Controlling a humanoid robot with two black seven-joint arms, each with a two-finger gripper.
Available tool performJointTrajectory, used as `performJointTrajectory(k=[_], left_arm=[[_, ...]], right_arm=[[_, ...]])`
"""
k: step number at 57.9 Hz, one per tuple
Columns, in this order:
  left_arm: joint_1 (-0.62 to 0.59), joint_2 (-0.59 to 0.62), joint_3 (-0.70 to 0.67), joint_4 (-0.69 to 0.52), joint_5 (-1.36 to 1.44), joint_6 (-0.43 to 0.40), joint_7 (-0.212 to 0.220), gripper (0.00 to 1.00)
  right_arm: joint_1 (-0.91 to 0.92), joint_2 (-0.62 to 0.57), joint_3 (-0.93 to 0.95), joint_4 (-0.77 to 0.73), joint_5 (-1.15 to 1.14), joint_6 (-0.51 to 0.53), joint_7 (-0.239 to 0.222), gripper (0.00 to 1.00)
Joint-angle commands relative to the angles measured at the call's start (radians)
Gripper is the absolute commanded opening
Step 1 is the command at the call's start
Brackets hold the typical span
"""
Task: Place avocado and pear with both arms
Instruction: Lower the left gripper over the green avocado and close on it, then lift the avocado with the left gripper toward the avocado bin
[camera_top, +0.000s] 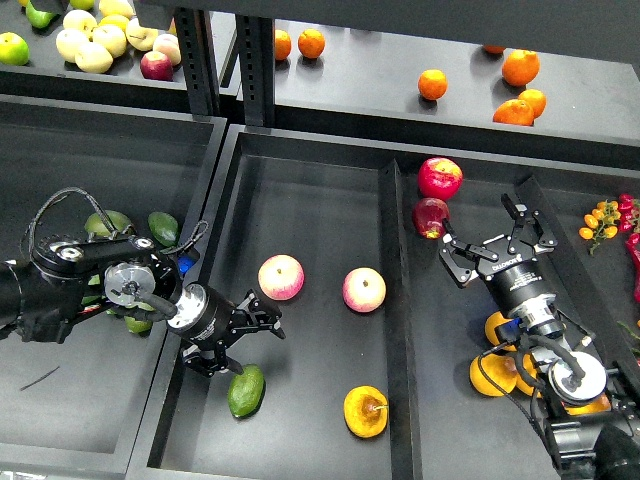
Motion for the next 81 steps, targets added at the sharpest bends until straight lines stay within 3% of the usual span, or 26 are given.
performJointTrajectory(k=[1,58,72,81], left_arm=[[0.014,-0.005,0.001,0.002,0.011,0.000,0.000,0.92],[0.074,-0.108,0.005,0.137,0.120,0.000,0.000,0.92],[0.080,-0.114,0.005,0.168,0.140,0.000,0.000,0.85],[0.081,-0.125,0.005,0.183,0.143,0.000,0.000,0.71]], right_arm=[[0.000,0.000,0.002,-0.001,0.000,0.000,0.000,0.99],[0.000,0.000,0.005,0.000,0.000,0.000,0.000,0.99],[0.000,0.000,0.006,0.002,0.002,0.000,0.000,0.99],[0.000,0.000,0.012,0.002,0.002,0.000,0.000,0.99]])
